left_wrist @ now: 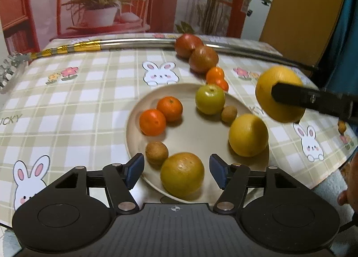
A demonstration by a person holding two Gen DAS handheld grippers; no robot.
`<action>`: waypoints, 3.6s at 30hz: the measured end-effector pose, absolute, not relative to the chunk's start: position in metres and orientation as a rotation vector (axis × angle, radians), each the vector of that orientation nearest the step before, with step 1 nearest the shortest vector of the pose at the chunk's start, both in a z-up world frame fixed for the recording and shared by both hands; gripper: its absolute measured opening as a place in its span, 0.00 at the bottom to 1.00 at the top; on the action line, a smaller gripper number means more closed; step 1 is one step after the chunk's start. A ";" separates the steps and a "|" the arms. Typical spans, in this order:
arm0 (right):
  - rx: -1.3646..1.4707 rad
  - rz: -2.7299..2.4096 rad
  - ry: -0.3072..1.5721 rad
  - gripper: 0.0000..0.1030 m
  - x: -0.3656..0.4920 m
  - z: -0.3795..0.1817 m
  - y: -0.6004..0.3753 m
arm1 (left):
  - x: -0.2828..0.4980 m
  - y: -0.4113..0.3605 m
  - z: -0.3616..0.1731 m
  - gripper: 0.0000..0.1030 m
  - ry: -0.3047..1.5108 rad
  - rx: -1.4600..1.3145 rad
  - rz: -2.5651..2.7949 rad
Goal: Organize fruits
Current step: 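Release the yellow-orange fruit on the plate with the left tool while the right tool lowers the grapefruit there, then move both open tools away from the plate toward the fruit pile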
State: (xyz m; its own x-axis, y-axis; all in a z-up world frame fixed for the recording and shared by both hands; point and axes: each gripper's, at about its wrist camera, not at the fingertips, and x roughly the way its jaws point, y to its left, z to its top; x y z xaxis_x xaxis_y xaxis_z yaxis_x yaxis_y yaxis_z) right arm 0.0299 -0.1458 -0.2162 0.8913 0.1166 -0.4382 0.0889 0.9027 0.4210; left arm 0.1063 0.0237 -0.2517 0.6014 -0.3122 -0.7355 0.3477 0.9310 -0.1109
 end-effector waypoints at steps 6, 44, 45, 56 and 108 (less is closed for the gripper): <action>0.444 0.024 0.493 0.49 0.031 -0.218 -0.144 | 0.103 0.045 -0.230 0.65 0.754 -0.039 -0.337; 0.267 0.126 0.764 0.49 0.062 -0.251 -0.081 | 0.093 0.084 -0.220 0.69 0.744 -0.072 -0.236; 0.267 0.127 0.768 0.49 0.062 -0.252 -0.080 | 0.093 0.084 -0.220 0.69 0.746 -0.070 -0.235; 0.291 0.131 0.760 0.48 0.061 -0.256 -0.084 | 0.093 0.079 -0.221 0.69 0.754 -0.047 -0.236; 0.329 -0.255 0.554 0.90 0.086 -0.203 -0.245 | 0.219 -0.040 -0.220 0.67 0.893 0.059 -0.489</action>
State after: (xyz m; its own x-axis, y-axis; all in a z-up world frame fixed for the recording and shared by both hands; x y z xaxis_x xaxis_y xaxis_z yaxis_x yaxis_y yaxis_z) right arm 0.0864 -0.2449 -0.2027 0.8213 -0.1472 -0.5511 0.3224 0.9168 0.2355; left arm 0.2191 -0.0402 -0.2197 0.5249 -0.3848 -0.7592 0.4329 0.8887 -0.1511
